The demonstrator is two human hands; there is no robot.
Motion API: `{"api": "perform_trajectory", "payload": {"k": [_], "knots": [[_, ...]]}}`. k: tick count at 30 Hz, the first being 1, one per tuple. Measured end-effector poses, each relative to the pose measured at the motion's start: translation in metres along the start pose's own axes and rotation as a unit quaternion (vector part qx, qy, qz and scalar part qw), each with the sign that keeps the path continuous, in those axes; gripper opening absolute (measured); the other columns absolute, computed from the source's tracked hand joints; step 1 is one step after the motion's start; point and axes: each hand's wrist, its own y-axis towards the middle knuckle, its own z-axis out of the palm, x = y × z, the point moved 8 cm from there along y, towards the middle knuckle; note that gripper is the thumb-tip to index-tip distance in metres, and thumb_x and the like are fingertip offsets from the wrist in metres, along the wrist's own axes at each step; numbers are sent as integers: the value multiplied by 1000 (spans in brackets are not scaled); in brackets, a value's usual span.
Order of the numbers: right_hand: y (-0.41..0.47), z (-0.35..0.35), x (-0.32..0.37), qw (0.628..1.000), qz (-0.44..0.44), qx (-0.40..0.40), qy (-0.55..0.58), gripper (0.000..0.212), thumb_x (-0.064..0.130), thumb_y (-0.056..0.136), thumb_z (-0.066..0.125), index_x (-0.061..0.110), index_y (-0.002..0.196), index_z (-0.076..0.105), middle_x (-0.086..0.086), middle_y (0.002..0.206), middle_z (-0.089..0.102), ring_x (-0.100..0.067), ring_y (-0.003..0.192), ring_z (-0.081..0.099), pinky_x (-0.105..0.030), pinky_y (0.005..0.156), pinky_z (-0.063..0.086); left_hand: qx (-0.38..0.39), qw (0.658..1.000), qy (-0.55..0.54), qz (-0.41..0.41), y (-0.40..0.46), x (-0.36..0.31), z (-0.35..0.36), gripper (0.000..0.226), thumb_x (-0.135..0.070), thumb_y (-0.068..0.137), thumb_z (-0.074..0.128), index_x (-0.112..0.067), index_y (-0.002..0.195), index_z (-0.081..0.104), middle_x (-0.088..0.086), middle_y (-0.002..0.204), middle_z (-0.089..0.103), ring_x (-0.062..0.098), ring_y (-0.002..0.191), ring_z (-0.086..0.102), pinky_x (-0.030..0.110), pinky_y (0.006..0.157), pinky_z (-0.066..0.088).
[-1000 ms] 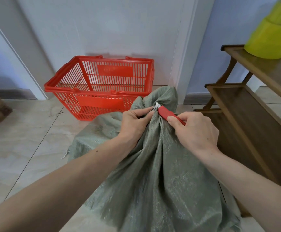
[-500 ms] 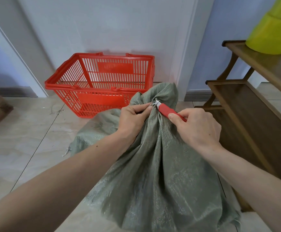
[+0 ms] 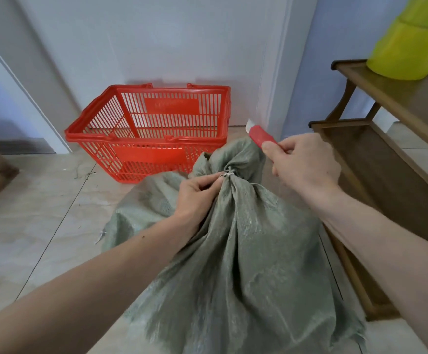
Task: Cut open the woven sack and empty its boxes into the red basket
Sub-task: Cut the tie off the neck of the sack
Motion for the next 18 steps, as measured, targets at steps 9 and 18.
{"api": "perform_trajectory", "payload": {"k": [9,18], "knots": [[-6,24,-8,999,-1,53,9,40,51,93,58,22,69,71,7,63,68,-11,57,65,-21,49,41,45,989,-136,-45,-7,-1,5,23,-20,95,65,-12,114,75,9,106,77,18,97,73,31,88,59],[-25,33,-14,990,-45,106,-81,45,58,87,59,21,64,71,8,58,67,-13,58,64,-37,60,58,34,989,-140,-17,-7,-5,5,23,-13,95,64,-12,115,74,4,107,77,13,99,72,26,88,58]]}}
